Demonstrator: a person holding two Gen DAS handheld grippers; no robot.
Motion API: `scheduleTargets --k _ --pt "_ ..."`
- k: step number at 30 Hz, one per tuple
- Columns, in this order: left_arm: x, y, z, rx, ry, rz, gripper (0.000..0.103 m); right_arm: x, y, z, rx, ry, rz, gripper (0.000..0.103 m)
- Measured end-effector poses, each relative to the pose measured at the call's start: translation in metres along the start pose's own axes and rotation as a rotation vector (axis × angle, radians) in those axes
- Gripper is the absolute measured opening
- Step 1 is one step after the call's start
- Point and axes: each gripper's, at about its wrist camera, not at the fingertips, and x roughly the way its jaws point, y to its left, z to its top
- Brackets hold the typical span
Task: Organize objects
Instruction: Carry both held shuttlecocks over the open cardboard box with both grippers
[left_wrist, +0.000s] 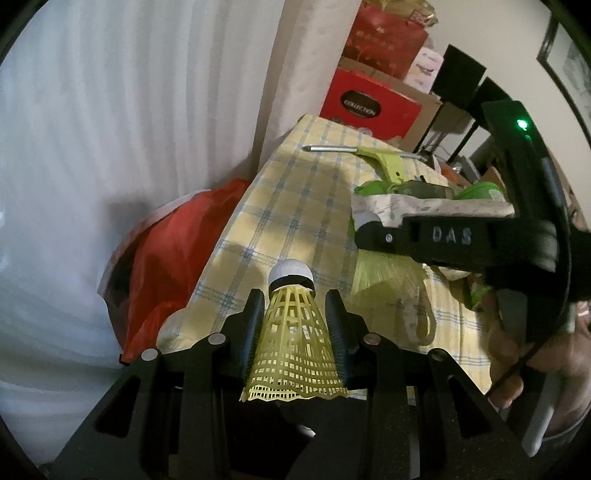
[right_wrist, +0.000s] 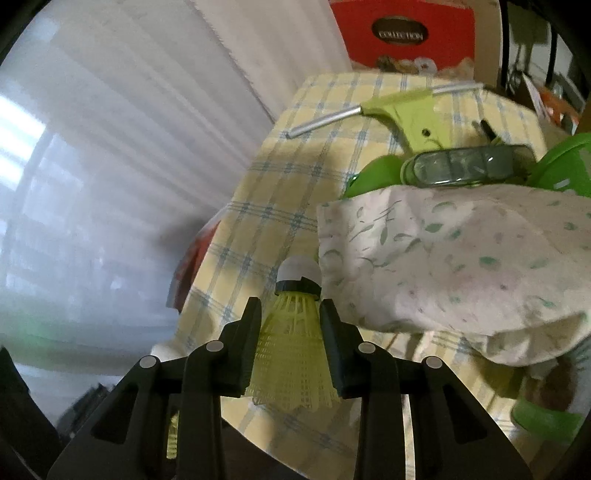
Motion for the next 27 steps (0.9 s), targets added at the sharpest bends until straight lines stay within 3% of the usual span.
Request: scheduleTargets --k 6,18,27 --pt "-0.010 -0.006 0.011 0.011 -0.026 0.004 0.032 -0.024 0.000 -0.014 -0.058 -0.088 -0.044 0.032" --pt "-0.033 -0.040 0.031 0.067 -0.084 -0.025 0.032 -0.092 0.003 -0.042 -0.175 -0.356 -0.178 0.032" --pt "-0.041 -0.082 0.034 0.126 -0.123 -0.052 0.032 -0.136 -0.015 -0.055 -0.146 -0.443 -0.255 0.032"
